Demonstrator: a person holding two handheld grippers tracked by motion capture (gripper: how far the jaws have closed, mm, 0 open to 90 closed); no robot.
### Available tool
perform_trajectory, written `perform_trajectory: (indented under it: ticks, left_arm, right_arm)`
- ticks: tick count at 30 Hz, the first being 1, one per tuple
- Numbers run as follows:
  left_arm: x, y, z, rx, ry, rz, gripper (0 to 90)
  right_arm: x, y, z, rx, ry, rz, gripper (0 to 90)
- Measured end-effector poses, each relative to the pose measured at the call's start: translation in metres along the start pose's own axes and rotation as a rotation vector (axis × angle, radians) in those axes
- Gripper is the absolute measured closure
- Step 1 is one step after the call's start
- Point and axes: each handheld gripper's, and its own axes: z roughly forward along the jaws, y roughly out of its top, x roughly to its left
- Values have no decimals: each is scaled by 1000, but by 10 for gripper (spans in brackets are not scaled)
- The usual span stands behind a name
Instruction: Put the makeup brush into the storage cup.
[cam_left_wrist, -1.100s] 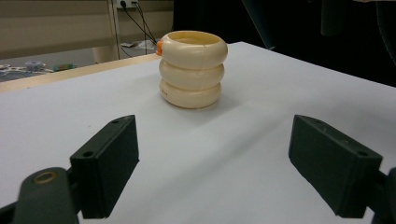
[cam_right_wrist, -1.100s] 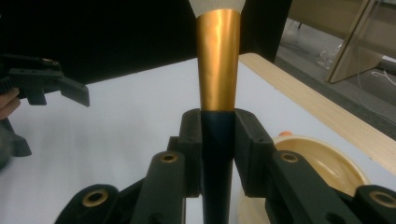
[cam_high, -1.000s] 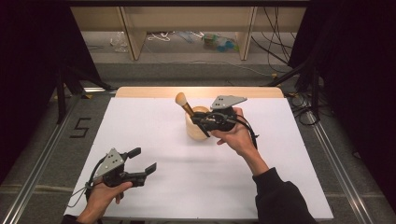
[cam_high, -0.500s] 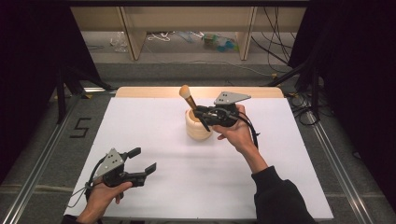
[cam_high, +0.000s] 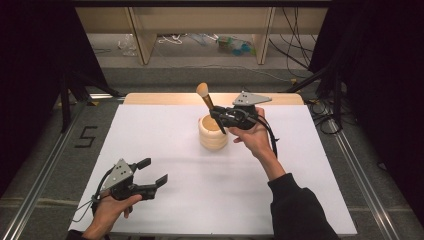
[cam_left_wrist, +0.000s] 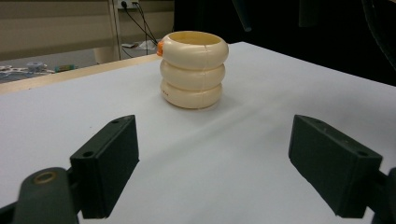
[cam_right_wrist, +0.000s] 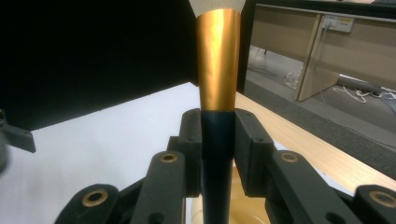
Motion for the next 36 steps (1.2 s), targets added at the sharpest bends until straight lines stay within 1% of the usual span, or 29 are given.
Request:
perform_trajectory:
  ticks: [2, 3, 5, 6, 7, 8, 10, 11, 12, 13, 14, 15, 16, 18, 19, 20, 23, 25, 27, 29, 30, 32, 34, 35, 36]
  left_arm:
    - [1, 0, 0, 0, 2, 2, 160]
    - [1, 0, 0, -3, 3, 4, 159]
    - [1, 0, 0, -1, 2, 4, 160]
    - [1, 0, 0, 0, 3, 1, 160]
    - [1, 0, 0, 0, 3, 3, 159]
    - [-1, -1, 0, 7, 0, -18, 160]
    - [-1, 0, 0, 2, -4, -17, 160]
    - [-1, 0, 1, -6, -8, -13, 159]
    - [0, 1, 1, -6, -7, 0, 160]
    - [1, 1, 1, -13, -4, 16, 160]
    - [2, 1, 1, -9, 3, 33, 160]
    - [2, 1, 0, -8, 6, 34, 160]
    - [2, 1, 0, -6, 9, 26, 160]
    - [0, 0, 0, -4, 10, -7, 159]
    - [0, 0, 0, -2, 9, -11, 160]
    - [0, 0, -1, 0, 10, -16, 160]
    - [-1, 0, -1, 6, 13, -18, 160]
    - [-2, 0, -1, 8, 6, -26, 160]
    - [-1, 0, -1, 8, 3, -15, 160]
    - [-1, 0, -1, 7, 3, -14, 160]
    - [-1, 0, -1, 7, 4, -21, 160]
    - [-2, 0, -1, 8, 8, -34, 160]
    - [-2, 0, -1, 7, -2, -34, 160]
    - [-2, 0, 0, 3, -4, -22, 160]
    - [-2, 0, -1, 2, -4, -21, 160]
  right_arm:
    - [-1, 2, 1, 1, -14, -8, 747]
    - [-1, 3, 1, 5, -12, -8, 747]
    - [-3, 4, 3, -2, -26, -14, 747]
    - [-4, 5, 3, -5, -18, -3, 747]
    - [-5, 5, 4, -8, -22, -1, 747]
    - [-7, 5, 5, -14, -24, 4, 747]
    - [-10, 5, 8, -10, -36, 15, 747]
    - [-11, 5, 9, -12, -36, 16, 747]
    - [-12, 6, 10, -11, -35, 14, 747]
    - [-12, 7, 12, -15, -40, 15, 747]
    - [-13, 9, 14, -19, -48, 8, 747]
    - [-13, 10, 14, -18, -46, 9, 747]
    - [-13, 11, 15, -21, -48, 10, 747]
    - [-14, 13, 17, -27, -54, 10, 747]
    - [-15, 13, 18, -27, -56, 9, 747]
    - [-17, 13, 20, -36, -56, 18, 747]
    - [-19, 12, 22, -27, -61, 16, 747]
    - [-20, 11, 23, -32, -66, 24, 747]
    - [-20, 11, 24, -34, -66, 24, 747]
    - [-21, 10, 26, -40, -69, 26, 747]
    - [-21, 10, 26, -29, -68, 23, 747]
    - [-21, 8, 28, -37, -67, 20, 747]
    - [-21, 7, 30, -38, -67, 8, 747]
    - [-21, 6, 31, -39, -75, 4, 747]
    - [-21, 5, 32, -35, -67, 2, 747]
